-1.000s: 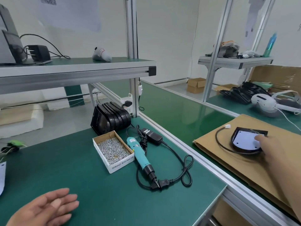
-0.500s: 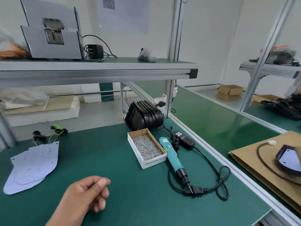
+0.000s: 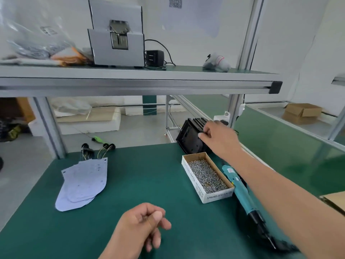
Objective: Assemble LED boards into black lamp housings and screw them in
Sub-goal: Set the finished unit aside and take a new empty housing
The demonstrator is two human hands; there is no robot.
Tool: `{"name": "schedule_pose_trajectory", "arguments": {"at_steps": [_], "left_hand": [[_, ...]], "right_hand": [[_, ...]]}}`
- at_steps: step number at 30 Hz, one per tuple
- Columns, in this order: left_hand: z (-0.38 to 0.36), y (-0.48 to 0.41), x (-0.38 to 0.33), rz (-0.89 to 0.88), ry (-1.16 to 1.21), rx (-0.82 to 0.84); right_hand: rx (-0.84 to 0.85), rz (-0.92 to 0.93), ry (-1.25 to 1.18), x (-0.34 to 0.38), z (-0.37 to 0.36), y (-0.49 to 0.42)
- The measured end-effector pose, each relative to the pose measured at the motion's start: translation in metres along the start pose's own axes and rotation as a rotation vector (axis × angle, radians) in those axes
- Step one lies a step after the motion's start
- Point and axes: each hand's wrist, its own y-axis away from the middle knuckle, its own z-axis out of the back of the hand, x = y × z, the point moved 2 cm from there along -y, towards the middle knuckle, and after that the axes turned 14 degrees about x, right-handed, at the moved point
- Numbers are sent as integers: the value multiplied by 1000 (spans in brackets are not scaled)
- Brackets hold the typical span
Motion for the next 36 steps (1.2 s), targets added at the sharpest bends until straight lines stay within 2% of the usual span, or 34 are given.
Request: {"name": "schedule_pose_trajectory", "arguments": {"at_steps": [4, 9, 16, 22, 28, 32, 34, 36], "left_hand": [[0, 5, -9, -2, -42, 21], [-1, 10, -15, -46, -15, 46], [0, 7, -11, -88, 44, 59], [0, 8, -11, -84, 57, 75], [-1, 9, -13, -84, 69, 60], [-2, 10, -13, -92, 107, 27], [-4, 11, -15, -115, 117, -25], [-1, 13, -20, -156, 106, -174]], "right_hand": [[49, 8, 209, 19, -16, -55], [151, -43, 363, 5, -42, -80], [154, -74, 363, -7, -48, -90], [112, -12, 340, -4, -45, -90], [-37, 117, 266, 3, -46, -81], [-84, 100, 67, 36, -37, -62], [1, 124, -90, 55, -35, -36], [169, 148, -226, 71, -37, 5]]}}
